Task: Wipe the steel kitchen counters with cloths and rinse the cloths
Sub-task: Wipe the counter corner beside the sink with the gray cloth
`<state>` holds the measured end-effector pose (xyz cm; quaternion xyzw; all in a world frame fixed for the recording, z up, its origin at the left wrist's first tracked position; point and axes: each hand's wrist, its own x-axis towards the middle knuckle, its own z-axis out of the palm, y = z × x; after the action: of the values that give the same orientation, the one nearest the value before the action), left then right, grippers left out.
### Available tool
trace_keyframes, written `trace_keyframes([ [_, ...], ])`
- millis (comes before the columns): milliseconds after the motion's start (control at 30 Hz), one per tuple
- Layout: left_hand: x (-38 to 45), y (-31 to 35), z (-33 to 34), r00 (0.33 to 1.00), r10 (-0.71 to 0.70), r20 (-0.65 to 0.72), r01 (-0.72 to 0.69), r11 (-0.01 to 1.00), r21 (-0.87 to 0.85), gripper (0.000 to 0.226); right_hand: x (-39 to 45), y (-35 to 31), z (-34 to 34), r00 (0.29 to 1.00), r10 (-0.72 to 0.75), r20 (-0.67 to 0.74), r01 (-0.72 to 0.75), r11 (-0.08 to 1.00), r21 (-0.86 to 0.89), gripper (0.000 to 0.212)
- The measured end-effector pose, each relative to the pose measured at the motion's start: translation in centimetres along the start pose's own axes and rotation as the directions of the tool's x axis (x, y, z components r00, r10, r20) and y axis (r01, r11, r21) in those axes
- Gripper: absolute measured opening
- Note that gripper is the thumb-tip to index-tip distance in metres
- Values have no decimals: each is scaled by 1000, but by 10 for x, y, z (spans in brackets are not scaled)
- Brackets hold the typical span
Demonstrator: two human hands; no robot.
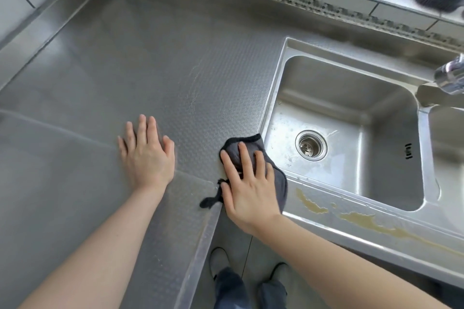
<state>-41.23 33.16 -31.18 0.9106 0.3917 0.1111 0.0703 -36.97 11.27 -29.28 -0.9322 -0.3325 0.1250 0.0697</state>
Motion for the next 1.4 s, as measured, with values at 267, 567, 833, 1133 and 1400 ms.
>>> trace_keyframes([
  [267,-4,-1,-2,1000,-11,1,11,999,-31,51,-28,15,1,999,-40,-12,40,998,-46,61],
  [567,0,2,-6,997,-26,66,29,998,-51,52,54,16,-7,978,209,15,-208,962,177,74],
  [833,-44,65,-14,952,288,101,-259,938,-233,50,-27,50,-12,986,-165,16,166,985,-37,62],
  [1133,-99,125,3,858,480,184,-440,871,-218,45,-90,142,-21,996,65,-64,-69,995,-66,55],
  [1400,-101,126,5,861,477,178,-467,879,-101,52,-54,101,-17,991,48,-126,-52,998,-29,53],
])
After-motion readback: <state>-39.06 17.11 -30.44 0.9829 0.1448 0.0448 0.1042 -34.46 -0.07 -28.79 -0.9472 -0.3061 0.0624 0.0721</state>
